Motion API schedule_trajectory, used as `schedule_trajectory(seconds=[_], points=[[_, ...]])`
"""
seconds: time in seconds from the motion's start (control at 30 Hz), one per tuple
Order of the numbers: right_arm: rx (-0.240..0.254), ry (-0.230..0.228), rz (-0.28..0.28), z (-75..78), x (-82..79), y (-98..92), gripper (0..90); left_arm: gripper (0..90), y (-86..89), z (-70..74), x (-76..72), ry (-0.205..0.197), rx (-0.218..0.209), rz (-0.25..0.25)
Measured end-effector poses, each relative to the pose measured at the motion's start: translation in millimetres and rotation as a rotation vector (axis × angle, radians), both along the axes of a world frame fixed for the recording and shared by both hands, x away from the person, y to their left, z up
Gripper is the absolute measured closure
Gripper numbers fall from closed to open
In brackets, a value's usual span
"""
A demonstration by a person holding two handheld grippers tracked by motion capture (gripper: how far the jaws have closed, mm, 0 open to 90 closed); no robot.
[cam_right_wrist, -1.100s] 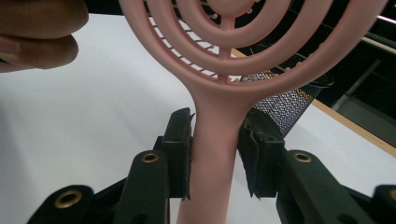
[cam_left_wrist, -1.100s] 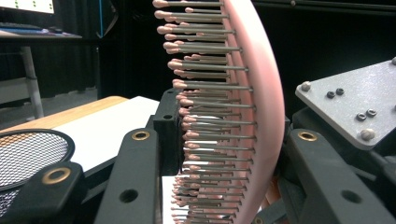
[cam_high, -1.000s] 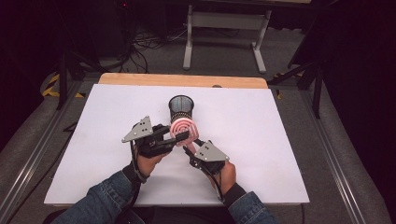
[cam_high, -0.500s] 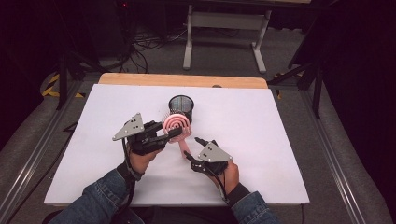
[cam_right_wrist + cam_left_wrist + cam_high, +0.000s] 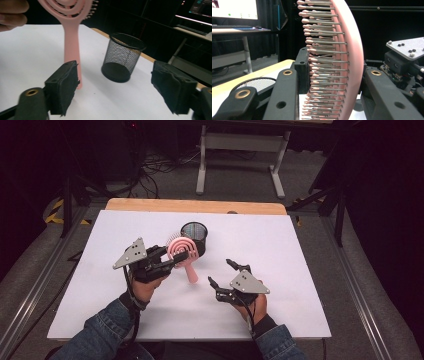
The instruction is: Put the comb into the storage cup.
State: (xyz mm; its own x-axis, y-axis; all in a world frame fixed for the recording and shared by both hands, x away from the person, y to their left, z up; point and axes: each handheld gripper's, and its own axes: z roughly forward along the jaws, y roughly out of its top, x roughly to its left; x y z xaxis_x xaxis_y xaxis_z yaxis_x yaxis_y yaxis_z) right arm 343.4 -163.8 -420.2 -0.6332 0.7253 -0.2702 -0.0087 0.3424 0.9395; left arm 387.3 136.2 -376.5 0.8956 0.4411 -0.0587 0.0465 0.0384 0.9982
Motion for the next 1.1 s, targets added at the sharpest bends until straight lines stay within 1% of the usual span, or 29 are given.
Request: schedule_trajectory(seconds=[0.2, 0.33, 0.4, 0.43, 0.57, 0.63, 0.7, 0.87, 0.9, 0.93, 1.07, 1.1], points=[[0.037, 0.004, -0.021, 6.0, 0.2, -15.7, 15.9, 62.9, 3.4, 1.4, 0.9, -0.006, 0.004, 0.014], [0.041, -0.001, -0.043, 7.2, -1.6, -27.2, 14.8, 62.9, 6.6, 3.4, 1.4, -0.017, 0.006, 0.022], [0.043, -0.001, -0.046, 7.4, -2.0, -29.4, 14.5, 62.9, 7.3, 4.1, 1.2, -0.019, 0.009, 0.026], [0.047, -0.005, -0.057, 8.1, -3.6, -36.8, 14.1, 62.9, 8.5, 5.0, 1.4, -0.025, 0.012, 0.029], [0.041, 0.011, -0.06, 8.3, -5.2, -48.5, 14.4, 62.9, 9.7, 6.1, 1.7, -0.031, 0.019, 0.034], [0.045, 0.018, -0.069, 7.4, -5.8, -55.6, 14.4, 62.9, 10.2, 7.1, 1.8, -0.034, 0.019, 0.038], [0.055, 0.024, -0.083, 5.8, -7.5, -64.9, 14.7, 62.9, 11.9, 9.4, 1.7, -0.041, 0.022, 0.043], [0.052, 0.023, -0.114, 3.3, -12.6, -80.4, 13.9, 62.9, 14.2, 14.7, 0.1, -0.057, 0.026, 0.05], [0.055, 0.022, -0.114, 3.1, -13.2, -82.6, 13.4, 62.9, 14.2, 14.7, 0.1, -0.057, 0.026, 0.05], [0.069, 0.021, -0.112, 2.4, -14.7, -86.8, 13.9, 62.9, 16.9, 18.6, 0.6, -0.066, 0.033, 0.054], [0.074, 0.027, -0.126, 1.2, -16.3, -92.3, 12.9, 62.9, 22.7, 25.6, 1.3, -0.078, 0.029, 0.065], [0.084, 0.027, -0.127, 0.6, -16.4, -93.2, 12.7, 63.0, 24.0, 27.8, 1.4, -0.084, 0.029, 0.066]])
